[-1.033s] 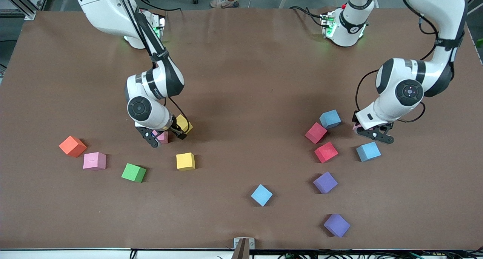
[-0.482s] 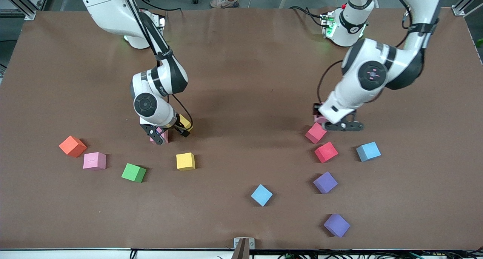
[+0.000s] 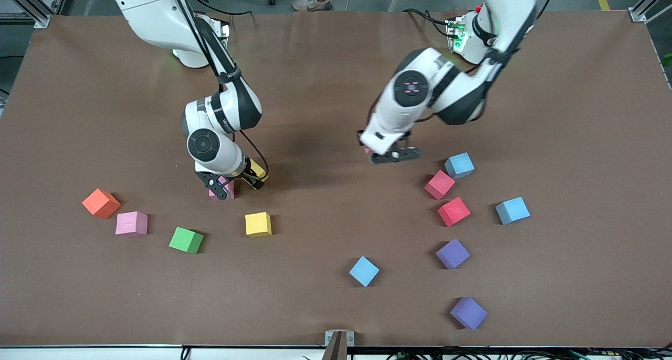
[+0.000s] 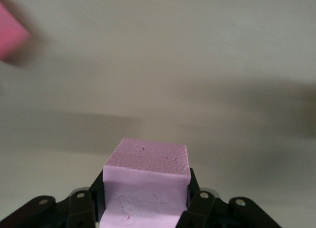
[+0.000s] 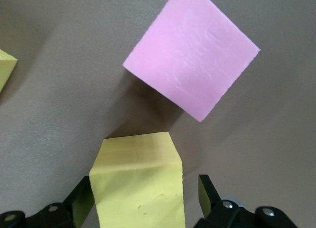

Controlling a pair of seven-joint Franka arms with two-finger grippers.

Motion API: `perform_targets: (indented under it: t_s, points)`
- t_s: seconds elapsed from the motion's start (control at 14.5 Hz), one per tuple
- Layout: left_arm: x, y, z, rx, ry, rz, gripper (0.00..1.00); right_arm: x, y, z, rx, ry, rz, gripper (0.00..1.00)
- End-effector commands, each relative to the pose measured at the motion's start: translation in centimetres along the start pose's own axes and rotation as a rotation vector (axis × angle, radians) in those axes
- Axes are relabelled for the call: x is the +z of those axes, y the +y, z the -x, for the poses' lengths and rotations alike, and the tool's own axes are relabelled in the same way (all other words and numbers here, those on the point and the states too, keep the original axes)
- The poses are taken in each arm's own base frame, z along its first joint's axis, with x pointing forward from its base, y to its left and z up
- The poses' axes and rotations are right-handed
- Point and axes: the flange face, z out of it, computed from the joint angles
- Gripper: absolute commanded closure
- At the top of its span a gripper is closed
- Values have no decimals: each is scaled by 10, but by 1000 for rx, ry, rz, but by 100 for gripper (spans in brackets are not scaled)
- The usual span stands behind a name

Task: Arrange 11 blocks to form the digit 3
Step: 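Lift the pink block with the left gripper and carry it toward the table center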

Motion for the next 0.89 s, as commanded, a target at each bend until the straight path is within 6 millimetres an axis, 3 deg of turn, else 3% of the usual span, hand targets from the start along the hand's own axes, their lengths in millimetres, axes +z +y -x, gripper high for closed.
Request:
perform_targets:
  t_s: [0.0,0.14,0.28,0.34,0.48,0.83]
  points:
    - [41,58,2,-101,-9,-4,66,2,4,2,21,-6,-11,32]
    - [60,78,21,-138,5,-24,66,2,5,1,22,-8,-8,49]
    - [72,85,40,-144,4,-45,66,-1,4,-2,28,-10,-10,61]
    - [76,88,48,-143,5,-53,66,-4,2,-3,42,-11,-18,63]
    - [87,97,75,-119,0,-71,66,-17,-16,19,91,-3,-39,68]
    - [129,98,138,-6,45,-147,66,-35,-14,11,78,-9,-18,77]
